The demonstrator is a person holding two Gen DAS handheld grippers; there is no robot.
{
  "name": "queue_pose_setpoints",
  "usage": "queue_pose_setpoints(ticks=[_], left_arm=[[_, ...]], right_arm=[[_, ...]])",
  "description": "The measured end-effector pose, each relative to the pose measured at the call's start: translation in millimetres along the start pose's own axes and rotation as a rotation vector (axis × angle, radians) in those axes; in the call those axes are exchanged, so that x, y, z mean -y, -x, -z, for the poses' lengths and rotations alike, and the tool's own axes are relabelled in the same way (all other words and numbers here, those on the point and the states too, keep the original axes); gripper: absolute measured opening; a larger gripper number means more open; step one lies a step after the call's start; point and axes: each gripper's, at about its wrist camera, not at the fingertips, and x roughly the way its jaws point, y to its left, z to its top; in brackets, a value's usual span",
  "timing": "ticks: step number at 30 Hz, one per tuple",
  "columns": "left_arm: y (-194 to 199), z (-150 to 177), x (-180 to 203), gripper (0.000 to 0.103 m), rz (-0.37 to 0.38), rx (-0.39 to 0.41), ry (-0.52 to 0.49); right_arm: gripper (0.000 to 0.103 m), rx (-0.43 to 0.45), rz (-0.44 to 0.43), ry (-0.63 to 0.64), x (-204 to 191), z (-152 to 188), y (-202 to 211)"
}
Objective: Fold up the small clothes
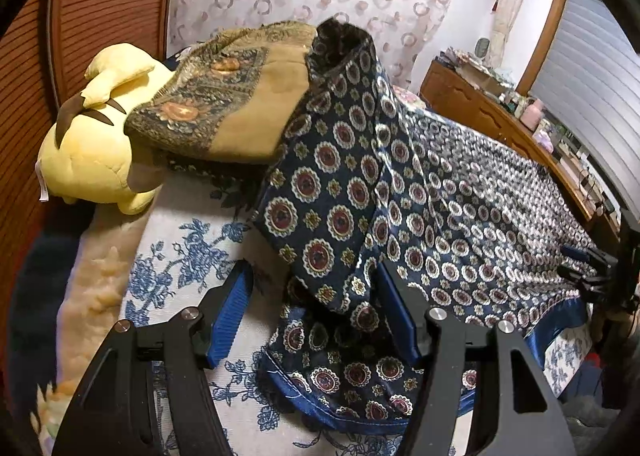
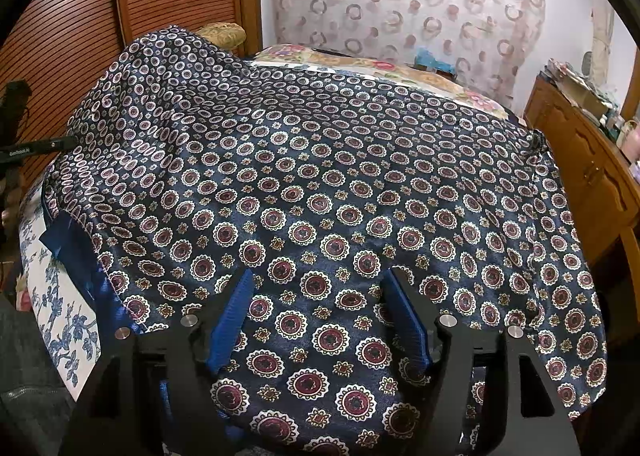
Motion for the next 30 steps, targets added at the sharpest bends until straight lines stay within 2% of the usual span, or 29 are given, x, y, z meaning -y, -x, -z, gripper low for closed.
queue_pose_setpoints(ticks=[3, 7, 12, 14, 16, 18, 20, 30], left_arm=[[0, 3, 2, 0.064, -0.005, -0.004, -0.018], [2, 5, 2, 0.052, 0.015, -0.006, -0.020], [1, 3, 6, 0.043, 0.047, -0.006, -0.029], [2, 1, 8, 0.036, 0.055, -0.003, -0.035], [2, 0, 9, 0.020, 0.069, 0.001, -0.038], [3, -2, 12, 0.009, 0.080, 0.007, -0.048], [8, -2, 17, 0.006, 0.082, 0.032, -0.066], [41, -22, 40, 0.005, 0.147, 0.155, -0.104]], right_arm=[[0.070, 0.000, 0.001, 0.000, -1, 0, 0], [0.071, 0.000, 0.000, -0.002, -1, 1, 0], [0.071, 0.000, 0.001, -0.002, -1, 1, 0], [0.071, 0.000, 0.001, -0.002, -1, 1, 0], [0.071, 0.000, 0.001, -0.002, -1, 0, 1], [0.071, 0.000, 0.001, -0.002, -1, 1, 1], [0.071, 0.000, 0.001, -0.002, -1, 1, 1], [0.071, 0.000, 0.002, -0.003, -1, 1, 1]])
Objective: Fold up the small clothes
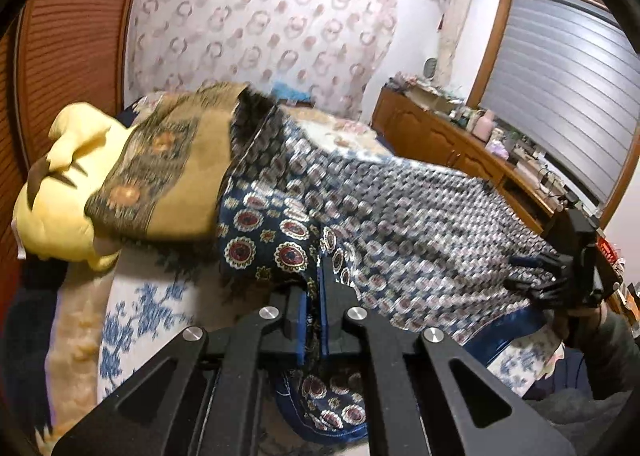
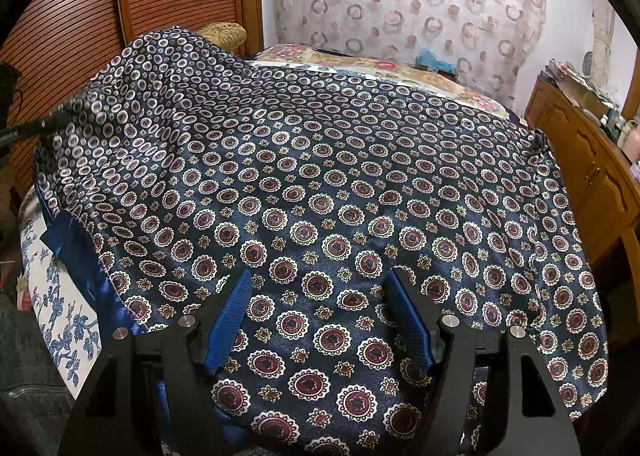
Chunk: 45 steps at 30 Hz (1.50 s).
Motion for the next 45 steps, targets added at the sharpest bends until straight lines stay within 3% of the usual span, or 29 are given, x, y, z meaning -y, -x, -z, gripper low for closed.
queue_pose_setpoints(ticks=[14, 19, 23, 29, 39, 44, 45], left_arm=[[-11, -49, 71, 0.005, 0.133, 0.048, -0.155], [-25, -69, 100, 0.005, 0.185, 0.051, -0.207], [-43, -80, 127, 0.005, 0.262, 0.024, -0.248], [-70, -84, 176, 0.005, 0.317, -0.019, -0.319], [-76, -90, 231, 0.006, 0.390, -0.034, -0.393], [-83, -81, 232, 0.021, 0.375, -0.073, -0.402], [-83, -79, 230, 0.029, 0.375, -0.077, -0.403]], right_arm=[[0.071, 0.003, -0.012, -0.034, 5, 2, 4], [0.071, 0.031, 0.034, -0.047, 16, 3, 23], [0.071, 0.077, 0.063, -0.078, 30, 6, 48], [0.071, 0.108, 0.102, -0.121, 43, 15, 71], [0.071, 0.141, 0.119, -0.157, 55, 29, 91], [0.071, 0.141, 0.112, -0.173, 57, 35, 90], [0.071, 0.138, 0.109, -0.174, 58, 34, 88]])
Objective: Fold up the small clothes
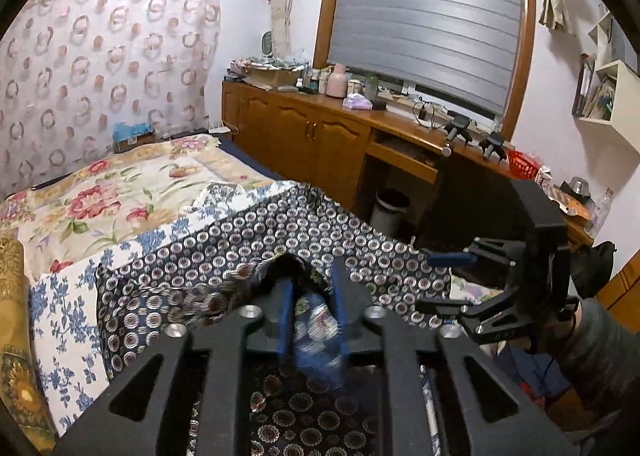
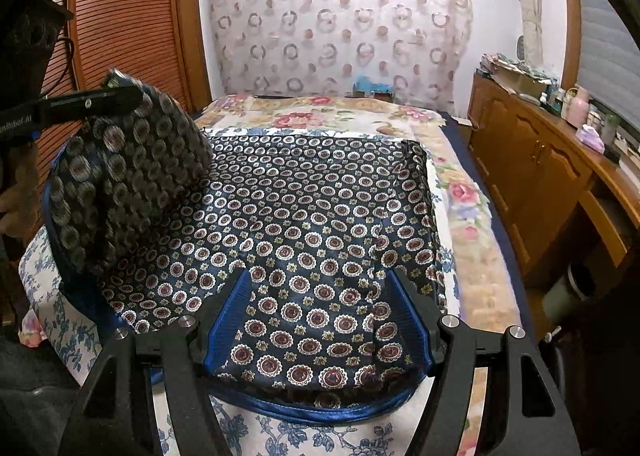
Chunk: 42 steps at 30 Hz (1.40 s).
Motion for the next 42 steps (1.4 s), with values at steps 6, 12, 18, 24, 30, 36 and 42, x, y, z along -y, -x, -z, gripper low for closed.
queue_pose_setpoints(ticks=[6, 12, 18, 24, 30, 36, 42], left_arm=[[7, 9, -2, 0.059, -0.029, -0.010, -0.010], [21, 24, -18, 0.069, -0.074, 0.003, 0.020], [31, 43, -43, 0.069, -0.138, 0.007, 0.078], [37, 57, -59, 0.069, -0.192, 0.006, 0.110], [42, 67, -73, 0.069, -0.231, 0.019, 0.146], [45, 74, -80, 0.069, -0.241, 0.026, 0.164], [44, 79, -81, 0.069, -0.252, 0.032, 0.172]], right_arm=[[0.071, -0.006, -0.014, 0.003, 0, -5, -6], [0.071, -0.010, -0.040, 0.017, -11, -9, -15], [0.071, -0.028, -0.079, 0.051, -29, -14, -33], [0.071, -0.068, -0.109, 0.101, -47, -17, -58], [0.071, -0.131, -0.123, 0.155, -60, -19, -87], [0.071, -0.149, -0.091, 0.189, -68, -26, -114], [0.012, -0.107, -0.112, 0.176, -66, -30, -118]])
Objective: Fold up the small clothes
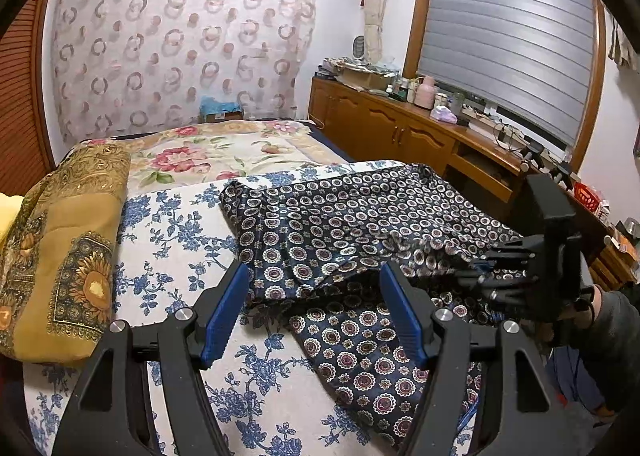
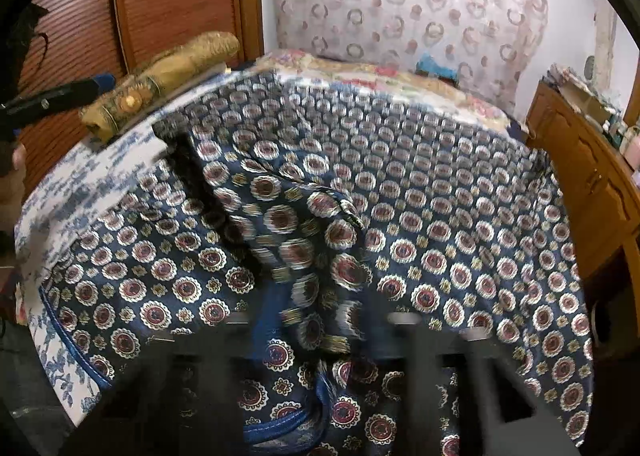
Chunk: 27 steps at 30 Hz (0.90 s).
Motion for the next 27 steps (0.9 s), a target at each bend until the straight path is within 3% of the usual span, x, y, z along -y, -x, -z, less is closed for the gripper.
queue_pose_setpoints(ticks=[4, 11, 18, 27], left_arm=[[-1, 1, 3, 0.069, 0.005, -0.002, -0.004], [-4, 2, 10, 0.069, 0.018, -0.010, -0.016], [-2, 2, 16, 0.069, 0.021, -0.007, -0.025], [-3, 1, 22, 0.069, 0.023, -0.007, -0.032]], right_arm=[[0.006, 0.074, -0.014, -0.013, 3, -1, 16], [0.005, 0.172, 0.018, -0.054, 21, 1, 53], [0.005, 0.161, 0.120, -0.105, 47, 17, 74], [0.005, 0.111, 0.189, -0.139, 52, 29, 76]])
